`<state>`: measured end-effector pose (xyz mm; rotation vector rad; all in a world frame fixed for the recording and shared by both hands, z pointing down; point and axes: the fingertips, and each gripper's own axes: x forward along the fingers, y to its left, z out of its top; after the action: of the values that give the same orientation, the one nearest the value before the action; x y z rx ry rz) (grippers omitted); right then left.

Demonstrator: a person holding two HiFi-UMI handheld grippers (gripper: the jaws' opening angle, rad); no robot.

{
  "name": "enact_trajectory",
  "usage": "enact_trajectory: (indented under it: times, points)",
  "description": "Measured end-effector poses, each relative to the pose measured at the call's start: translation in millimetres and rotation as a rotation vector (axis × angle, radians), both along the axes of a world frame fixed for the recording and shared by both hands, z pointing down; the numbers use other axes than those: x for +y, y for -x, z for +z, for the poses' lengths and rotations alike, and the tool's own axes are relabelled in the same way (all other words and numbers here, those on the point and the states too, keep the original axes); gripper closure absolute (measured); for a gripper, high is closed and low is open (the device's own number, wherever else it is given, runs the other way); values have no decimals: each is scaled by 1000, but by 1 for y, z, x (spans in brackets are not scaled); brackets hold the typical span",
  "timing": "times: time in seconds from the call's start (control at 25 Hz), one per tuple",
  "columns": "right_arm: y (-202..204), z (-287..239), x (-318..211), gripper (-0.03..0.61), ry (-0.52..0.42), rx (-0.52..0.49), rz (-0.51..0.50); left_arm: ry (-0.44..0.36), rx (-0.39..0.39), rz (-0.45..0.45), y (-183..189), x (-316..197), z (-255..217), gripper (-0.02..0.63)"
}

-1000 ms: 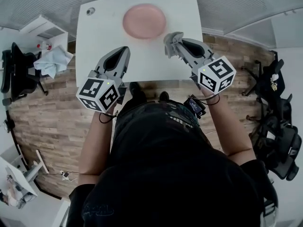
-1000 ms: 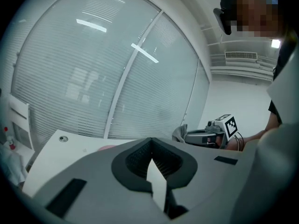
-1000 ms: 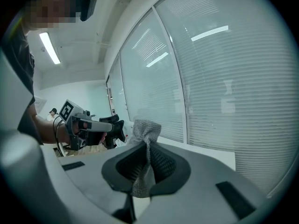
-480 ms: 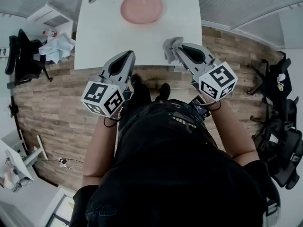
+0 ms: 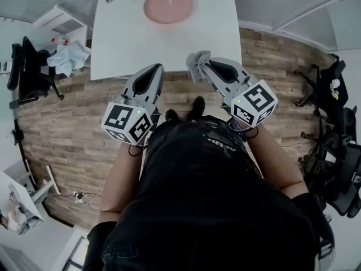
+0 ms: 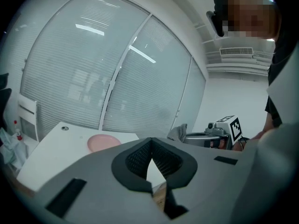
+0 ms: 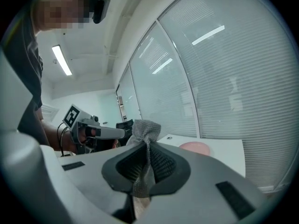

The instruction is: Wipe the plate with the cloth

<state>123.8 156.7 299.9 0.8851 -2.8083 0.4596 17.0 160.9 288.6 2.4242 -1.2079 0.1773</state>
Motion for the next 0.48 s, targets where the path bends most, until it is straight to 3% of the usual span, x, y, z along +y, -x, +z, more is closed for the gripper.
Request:
enact_trajectory:
  times: [0.48]
  points:
    - [47,-6,39,541,-2,14,30,10,16,36,42,37,0,598]
